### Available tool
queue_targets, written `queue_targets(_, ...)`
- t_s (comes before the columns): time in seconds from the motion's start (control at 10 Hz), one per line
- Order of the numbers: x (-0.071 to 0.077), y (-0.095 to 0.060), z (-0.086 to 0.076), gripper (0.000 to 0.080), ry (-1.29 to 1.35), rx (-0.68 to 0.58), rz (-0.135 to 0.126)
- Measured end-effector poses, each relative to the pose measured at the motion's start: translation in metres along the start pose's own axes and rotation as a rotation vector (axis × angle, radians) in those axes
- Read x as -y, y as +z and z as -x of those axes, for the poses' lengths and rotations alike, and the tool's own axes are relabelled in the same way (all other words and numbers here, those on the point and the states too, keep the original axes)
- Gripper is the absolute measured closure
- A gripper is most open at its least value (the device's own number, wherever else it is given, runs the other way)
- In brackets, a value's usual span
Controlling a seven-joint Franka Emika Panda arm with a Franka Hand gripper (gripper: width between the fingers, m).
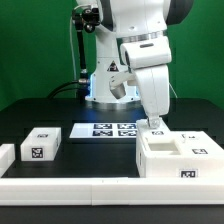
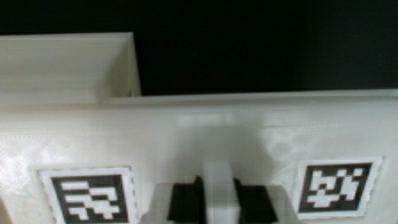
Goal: Assemble cabinet
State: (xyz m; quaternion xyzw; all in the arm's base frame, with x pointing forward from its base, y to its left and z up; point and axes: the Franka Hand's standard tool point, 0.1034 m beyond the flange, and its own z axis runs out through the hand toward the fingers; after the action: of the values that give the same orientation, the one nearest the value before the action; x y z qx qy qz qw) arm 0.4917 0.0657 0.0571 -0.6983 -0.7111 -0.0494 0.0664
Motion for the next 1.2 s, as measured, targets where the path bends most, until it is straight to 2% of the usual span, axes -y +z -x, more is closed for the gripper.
queue_targets(0.2,-0.004,0.000,0.000,0.0737,0.003,-0.004,0.005)
queue_targets(0.3,-0.016,-0.001,-0.003,0.0737,0.002,-0.012,0.003)
queue_targets(0.5,-0.049,-0.001,-0.007,0.0737,0.009,-0.036,0.007)
queue_targets(0.6,-0.058,-0.001,-0.006,0.0737,0.011,-0.043,0.011)
queue_targets(1.2,-0.060,-0.001,-0.006,0.0737,0.015,-0.046,0.015)
